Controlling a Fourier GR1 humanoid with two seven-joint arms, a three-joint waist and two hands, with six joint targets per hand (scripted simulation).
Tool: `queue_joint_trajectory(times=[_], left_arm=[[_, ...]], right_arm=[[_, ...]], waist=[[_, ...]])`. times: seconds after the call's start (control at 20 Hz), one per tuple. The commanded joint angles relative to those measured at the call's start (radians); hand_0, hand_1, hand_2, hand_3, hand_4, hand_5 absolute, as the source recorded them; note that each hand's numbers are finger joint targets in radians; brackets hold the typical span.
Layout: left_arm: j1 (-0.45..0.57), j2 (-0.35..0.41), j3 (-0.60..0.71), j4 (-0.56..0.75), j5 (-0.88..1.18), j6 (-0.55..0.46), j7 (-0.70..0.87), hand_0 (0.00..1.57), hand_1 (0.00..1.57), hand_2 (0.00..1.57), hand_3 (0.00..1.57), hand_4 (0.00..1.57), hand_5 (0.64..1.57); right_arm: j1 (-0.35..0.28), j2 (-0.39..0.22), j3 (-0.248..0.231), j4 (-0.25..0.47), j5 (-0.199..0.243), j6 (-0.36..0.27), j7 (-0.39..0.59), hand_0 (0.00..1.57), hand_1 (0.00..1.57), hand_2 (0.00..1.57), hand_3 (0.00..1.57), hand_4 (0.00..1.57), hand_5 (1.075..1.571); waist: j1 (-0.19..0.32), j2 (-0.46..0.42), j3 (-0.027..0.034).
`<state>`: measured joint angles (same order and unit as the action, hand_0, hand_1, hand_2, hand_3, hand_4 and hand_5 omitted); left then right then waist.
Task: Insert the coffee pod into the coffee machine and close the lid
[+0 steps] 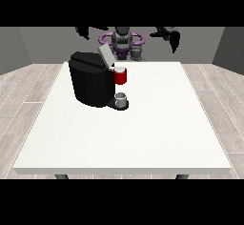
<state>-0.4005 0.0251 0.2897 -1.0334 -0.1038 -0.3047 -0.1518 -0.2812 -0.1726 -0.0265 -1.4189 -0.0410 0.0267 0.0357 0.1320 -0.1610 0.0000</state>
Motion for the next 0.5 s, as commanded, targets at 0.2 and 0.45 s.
queue_joint_trajectory(times=[0.2,0.45], left_arm=[[0.034,-0.007,-0.047,-0.183,0.075,0.048,0.084,0.0,0.0,0.0,0.0,0.0,1.571],[0.101,0.016,-0.082,-0.269,0.087,0.028,0.102,0.0,0.0,0.0,0.0,0.0,1.571]], right_arm=[[-0.122,0.001,-0.058,0.121,-0.026,0.026,-0.056,0.0,0.0,0.0,0.0,0.0,1.571],[-0.161,-0.019,-0.092,0.206,-0.04,0.057,-0.085,0.0,0.0,0.0,0.0,0.0,1.571]], waist=[[0.014,0.119,0.0002],[0.014,0.152,0.0003]])
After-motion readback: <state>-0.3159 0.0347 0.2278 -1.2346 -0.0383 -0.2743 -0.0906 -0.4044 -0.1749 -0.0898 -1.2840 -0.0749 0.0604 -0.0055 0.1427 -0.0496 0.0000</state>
